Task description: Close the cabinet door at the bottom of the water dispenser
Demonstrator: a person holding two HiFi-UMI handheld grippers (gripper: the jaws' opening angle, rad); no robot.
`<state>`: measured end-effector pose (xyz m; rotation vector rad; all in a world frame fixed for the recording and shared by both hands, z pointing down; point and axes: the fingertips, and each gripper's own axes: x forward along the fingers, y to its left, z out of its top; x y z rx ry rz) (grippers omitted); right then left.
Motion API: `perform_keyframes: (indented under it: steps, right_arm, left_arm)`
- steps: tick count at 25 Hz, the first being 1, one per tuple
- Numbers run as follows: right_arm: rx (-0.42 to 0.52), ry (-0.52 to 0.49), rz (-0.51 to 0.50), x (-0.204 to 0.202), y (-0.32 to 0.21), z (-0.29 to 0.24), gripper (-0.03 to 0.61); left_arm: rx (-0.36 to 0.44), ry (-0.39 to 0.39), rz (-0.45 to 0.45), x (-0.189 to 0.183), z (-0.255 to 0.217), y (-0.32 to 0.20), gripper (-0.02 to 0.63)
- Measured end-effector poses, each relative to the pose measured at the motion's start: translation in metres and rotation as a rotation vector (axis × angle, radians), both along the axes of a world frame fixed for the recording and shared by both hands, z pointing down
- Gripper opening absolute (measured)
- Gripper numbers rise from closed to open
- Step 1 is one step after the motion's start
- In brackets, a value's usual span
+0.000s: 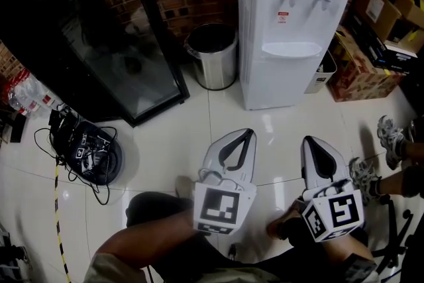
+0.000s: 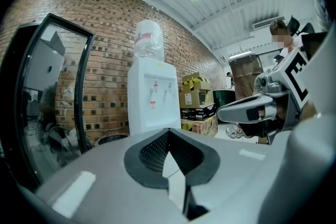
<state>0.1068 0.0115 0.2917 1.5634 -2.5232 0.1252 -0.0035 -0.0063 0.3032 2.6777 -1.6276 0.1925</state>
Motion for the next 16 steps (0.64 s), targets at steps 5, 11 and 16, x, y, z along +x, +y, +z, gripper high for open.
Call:
perform_keyframes:
  steps: [5, 11, 16]
  right_arm:
    - [0.003, -0.01, 0.014, 0.004, -0.006, -0.003, -0.003]
    - [0.008, -0.01, 0.031, 0.009, -0.016, -0.005, -0.003]
    - [-0.001, -0.004, 0.041, 0.012, -0.025, 0.0, -0.003]
  left_arm:
    - [0.003, 0.028, 0.0, 0.003, -0.006, -0.008, 0.0]
    - [0.002, 0.029, 0.0, 0.004, -0.005, -0.017, 0.0]
    - [-0.002, 0.039, 0.0, 0.006, -0.005, -0.026, 0.0]
